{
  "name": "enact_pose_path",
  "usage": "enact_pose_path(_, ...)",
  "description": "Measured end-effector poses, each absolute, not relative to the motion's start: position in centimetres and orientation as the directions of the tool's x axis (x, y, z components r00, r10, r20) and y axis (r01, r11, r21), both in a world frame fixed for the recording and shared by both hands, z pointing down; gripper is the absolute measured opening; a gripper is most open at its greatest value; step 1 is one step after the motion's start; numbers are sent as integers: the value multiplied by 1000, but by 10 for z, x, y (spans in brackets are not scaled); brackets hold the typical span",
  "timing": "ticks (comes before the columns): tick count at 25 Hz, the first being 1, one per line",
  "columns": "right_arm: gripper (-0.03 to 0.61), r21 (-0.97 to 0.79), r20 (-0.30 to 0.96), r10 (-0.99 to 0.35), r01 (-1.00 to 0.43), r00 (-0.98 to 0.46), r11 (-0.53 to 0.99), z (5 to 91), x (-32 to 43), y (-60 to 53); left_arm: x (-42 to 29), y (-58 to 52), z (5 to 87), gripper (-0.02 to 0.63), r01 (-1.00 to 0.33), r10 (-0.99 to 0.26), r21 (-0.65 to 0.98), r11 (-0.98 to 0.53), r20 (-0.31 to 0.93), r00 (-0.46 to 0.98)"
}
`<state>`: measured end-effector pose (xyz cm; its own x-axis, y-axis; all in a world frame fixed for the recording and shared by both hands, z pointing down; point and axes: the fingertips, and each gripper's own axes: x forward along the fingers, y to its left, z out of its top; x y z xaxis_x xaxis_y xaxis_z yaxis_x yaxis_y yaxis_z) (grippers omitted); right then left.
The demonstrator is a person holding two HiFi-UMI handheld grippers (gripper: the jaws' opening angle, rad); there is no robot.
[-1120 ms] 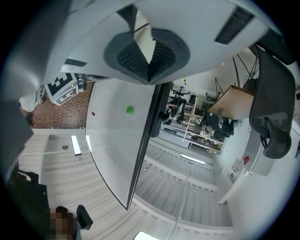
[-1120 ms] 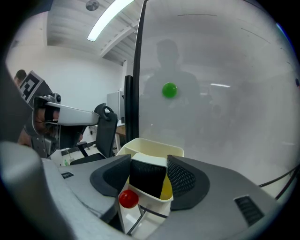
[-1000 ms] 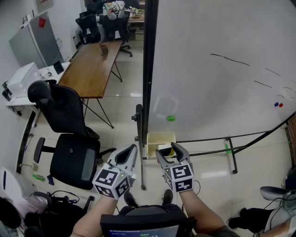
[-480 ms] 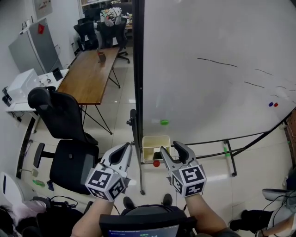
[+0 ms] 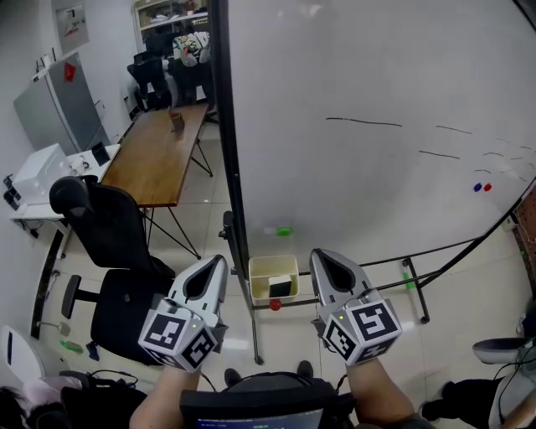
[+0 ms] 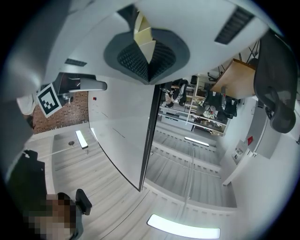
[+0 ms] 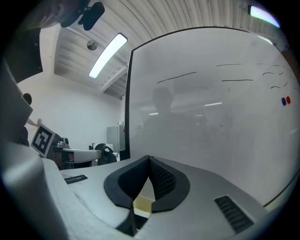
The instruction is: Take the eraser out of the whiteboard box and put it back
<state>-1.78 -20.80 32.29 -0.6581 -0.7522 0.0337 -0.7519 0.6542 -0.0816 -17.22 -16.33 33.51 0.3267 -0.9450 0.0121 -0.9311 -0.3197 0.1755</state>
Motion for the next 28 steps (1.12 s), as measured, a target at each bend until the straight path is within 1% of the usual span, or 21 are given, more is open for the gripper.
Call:
enact_pose_path(3,14,-77,27,-751,-750,-660,657,316,-14,-209,-171,-163,327,35,-934,-946,157,-320,1,324)
enact_pose_path(6,14,-81,27,-751,-750,-660,656,313,-8,-210,-169,-163,321,35,-949,-954,97,-299,3,300)
enact_pose_path(10,13,-86,14,-731,-729,-682,679,307,1,-210,-159,-163,315,35,-949,-955,105,-296,1,298)
enact_pose_path(16,12,-81,22,-709,-708,-705,702,307,34,-223,-129,-165,305,35,-960,-962,67,-272,-7,272)
enact_pose_path(19,12,-95,14,-676,-674,-736,732,309,53,-226,-106,-166,305,35,-965,-966,42,-258,8,258)
enact_pose_path(23,12,-101,16,-636,-634,-772,767,312,82,-230,-64,-166,310,35,-962,-965,85,-261,3,262)
enact_pose_path(28,12,-105,1,-625,-622,-781,776,304,106,-221,-33,-156,311,35,-962,-964,72,-262,22,265)
